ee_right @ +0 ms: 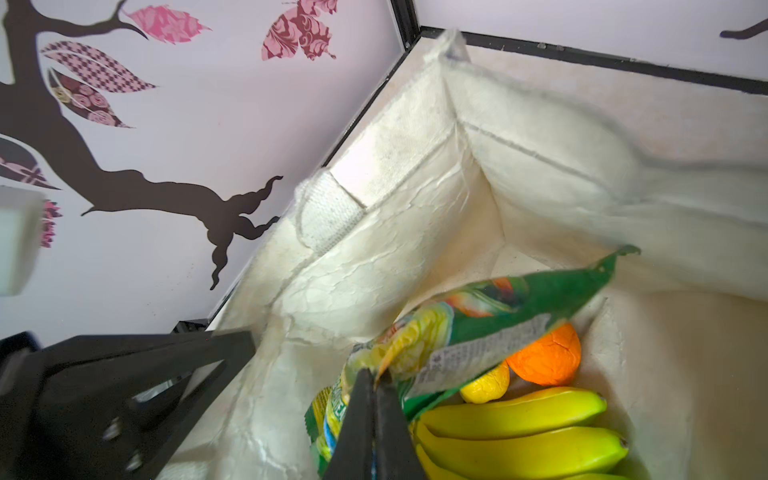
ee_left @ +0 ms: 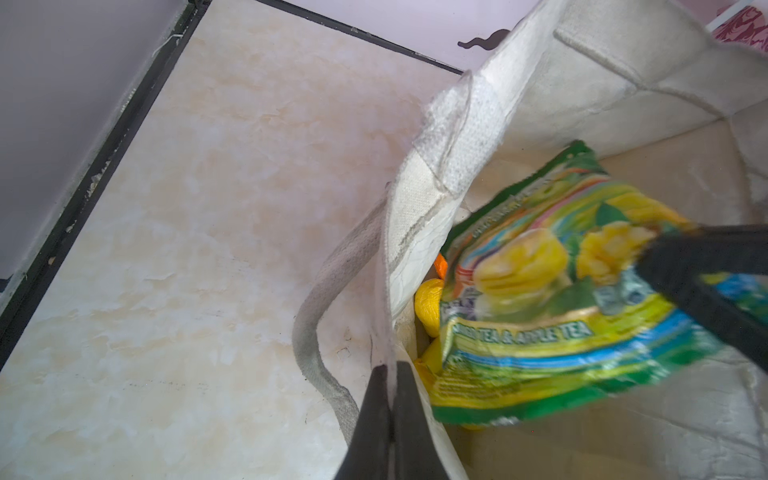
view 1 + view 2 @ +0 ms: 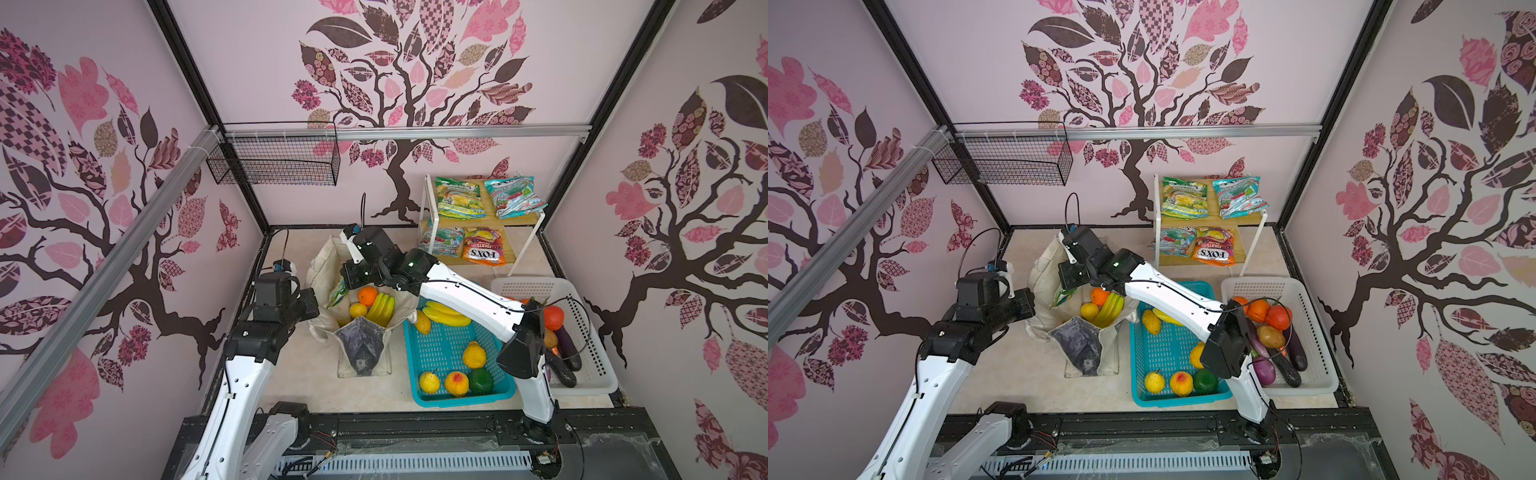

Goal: Place the food into the grocery bag and tie it
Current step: 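Carry the candy packet with the right gripper over the tote bag, then lower the candy packet into the bag and release it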

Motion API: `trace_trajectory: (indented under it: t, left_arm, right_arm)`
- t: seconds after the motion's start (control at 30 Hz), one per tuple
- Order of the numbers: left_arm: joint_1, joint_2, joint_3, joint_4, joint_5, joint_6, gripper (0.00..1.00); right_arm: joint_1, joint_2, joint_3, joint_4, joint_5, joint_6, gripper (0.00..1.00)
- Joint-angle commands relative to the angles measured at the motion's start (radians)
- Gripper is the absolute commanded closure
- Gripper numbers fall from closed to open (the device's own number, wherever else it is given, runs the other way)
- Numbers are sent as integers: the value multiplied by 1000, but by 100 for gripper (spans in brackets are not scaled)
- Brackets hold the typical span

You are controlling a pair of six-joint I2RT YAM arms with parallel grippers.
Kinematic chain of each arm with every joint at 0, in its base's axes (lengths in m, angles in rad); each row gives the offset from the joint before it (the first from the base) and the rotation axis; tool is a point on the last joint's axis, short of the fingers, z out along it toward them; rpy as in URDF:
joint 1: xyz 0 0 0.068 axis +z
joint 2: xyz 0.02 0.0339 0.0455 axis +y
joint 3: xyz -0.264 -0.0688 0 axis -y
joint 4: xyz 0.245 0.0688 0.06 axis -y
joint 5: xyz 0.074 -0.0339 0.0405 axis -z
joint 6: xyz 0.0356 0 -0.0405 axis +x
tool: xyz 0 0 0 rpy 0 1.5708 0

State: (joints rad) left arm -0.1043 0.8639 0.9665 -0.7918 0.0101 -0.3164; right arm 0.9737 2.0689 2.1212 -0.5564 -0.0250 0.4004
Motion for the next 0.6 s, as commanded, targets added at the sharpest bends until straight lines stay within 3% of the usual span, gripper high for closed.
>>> trace_trajectory:
  t: [0.0, 0.1, 0.3, 0.57]
  left_arm:
    - [2, -10, -27, 20, 18, 4, 100]
    - [3, -17, -30, 26, 19, 1, 100]
    - [3, -15, -28, 24, 21, -1, 100]
    - [2, -10, -29, 26, 25, -1, 100]
  right_arm:
    - [-1, 44, 44, 70, 36, -14, 100]
    - [-11, 44, 2, 60, 60, -9, 100]
    - [-29, -77, -329, 237, 137, 66, 100]
    - [-29, -159, -508, 257, 239, 99, 100]
